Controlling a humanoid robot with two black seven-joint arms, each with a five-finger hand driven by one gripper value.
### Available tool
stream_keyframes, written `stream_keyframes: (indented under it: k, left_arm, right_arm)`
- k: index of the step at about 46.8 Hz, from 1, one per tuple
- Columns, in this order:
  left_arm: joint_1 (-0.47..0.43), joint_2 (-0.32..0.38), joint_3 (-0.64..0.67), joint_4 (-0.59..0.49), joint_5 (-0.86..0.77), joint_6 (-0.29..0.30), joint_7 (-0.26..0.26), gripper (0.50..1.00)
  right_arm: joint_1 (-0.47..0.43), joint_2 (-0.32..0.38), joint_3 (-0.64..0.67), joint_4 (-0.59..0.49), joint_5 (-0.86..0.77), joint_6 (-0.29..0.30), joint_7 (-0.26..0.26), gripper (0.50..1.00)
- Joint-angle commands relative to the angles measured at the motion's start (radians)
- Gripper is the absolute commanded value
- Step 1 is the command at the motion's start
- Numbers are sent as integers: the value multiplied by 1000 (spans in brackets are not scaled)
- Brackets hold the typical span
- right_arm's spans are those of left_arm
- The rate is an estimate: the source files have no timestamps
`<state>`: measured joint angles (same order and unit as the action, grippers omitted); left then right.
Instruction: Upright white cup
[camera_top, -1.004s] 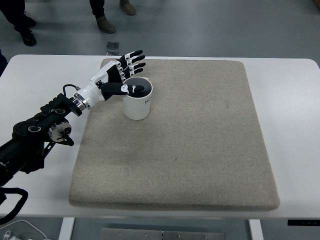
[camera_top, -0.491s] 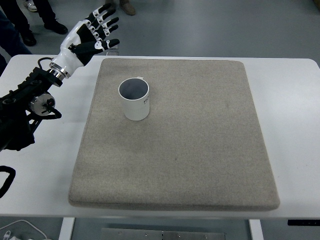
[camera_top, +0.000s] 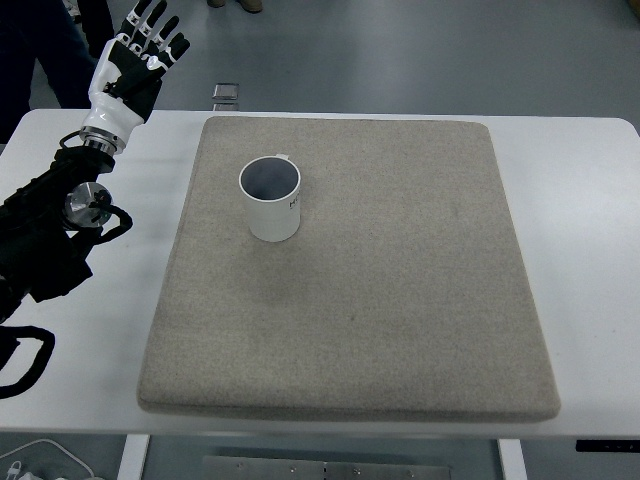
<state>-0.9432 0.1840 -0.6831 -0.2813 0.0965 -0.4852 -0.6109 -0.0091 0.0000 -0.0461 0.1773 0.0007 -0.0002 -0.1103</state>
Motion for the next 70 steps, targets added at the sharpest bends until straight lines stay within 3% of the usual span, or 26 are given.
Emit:
stream_keyframes:
  k: [1,3,12,19,37,47,58,70]
  left_arm:
    - [4,0,-1,7,-32,5,0,996]
    - [4,-1,-1,8,-58,13,12,996]
    - [3,-9,-3,1,-231,66,261,996]
    - [3,-26,-4,4,-314,73,358,996]
    - [3,-103,-6,7,-543,74,460,996]
    - [1,-127,-9,7,-639,92,476,996]
    - [-5,-132,-78,7,-646,125,513,996]
    - [-16,-136,-82,7,-647,145,516,996]
  right_arm:
    - [0,0,0,1,-1,0,-2,930]
    - [0,0,0,1,-1,0,0,930]
    - [0,0,2,5,-1,0,-2,930]
    - [0,0,3,8,1,0,-2,930]
    - [0,0,3,11,2,0,-2,930]
    - [1,0,3,11,1,2,-2,930]
    - [3,0,3,11,2,0,-2,930]
    - [6,0,3,11,2,2,-2,930]
